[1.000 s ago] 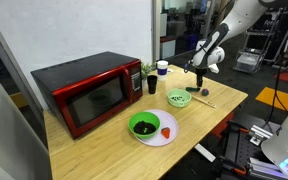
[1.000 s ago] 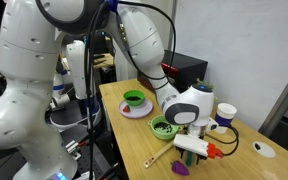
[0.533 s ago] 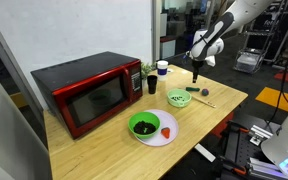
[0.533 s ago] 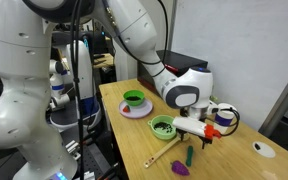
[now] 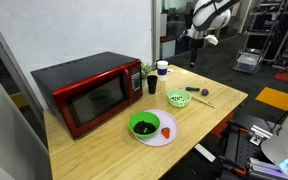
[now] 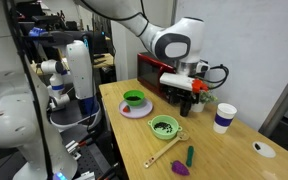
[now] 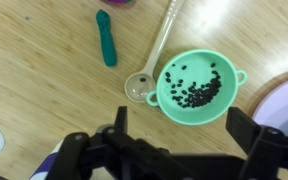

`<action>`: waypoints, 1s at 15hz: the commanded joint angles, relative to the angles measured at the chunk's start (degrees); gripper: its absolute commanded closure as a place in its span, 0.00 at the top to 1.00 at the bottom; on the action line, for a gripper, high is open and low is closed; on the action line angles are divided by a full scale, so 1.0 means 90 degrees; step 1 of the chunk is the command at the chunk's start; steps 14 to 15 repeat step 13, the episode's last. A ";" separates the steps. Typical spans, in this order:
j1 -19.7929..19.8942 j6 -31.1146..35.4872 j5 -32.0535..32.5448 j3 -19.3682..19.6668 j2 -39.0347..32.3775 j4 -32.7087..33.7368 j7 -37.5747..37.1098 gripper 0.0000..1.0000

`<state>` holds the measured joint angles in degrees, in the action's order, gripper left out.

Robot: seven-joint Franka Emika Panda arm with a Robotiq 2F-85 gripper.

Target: Remove the green object from the plate and put it on the table.

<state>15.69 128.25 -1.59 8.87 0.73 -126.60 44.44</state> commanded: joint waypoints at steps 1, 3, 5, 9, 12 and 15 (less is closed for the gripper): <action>-0.0406 -0.0301 0.0094 -0.0026 0.1021 -0.0495 -0.0706 1.00; -0.0661 -0.0417 0.0114 -0.0098 0.1543 -0.0767 -0.1157 1.00; -0.0965 -0.0687 -0.0101 -0.0149 0.2043 -0.1007 -0.1341 1.00; -0.1609 -0.1285 -0.0372 -0.0368 0.2883 -0.1436 -0.1865 1.00; -0.1817 -0.1329 -0.0244 -0.0304 0.2817 -0.1316 -0.1946 1.00; -0.1876 -0.1339 -0.0243 -0.0348 0.2938 -0.1407 -0.2019 1.00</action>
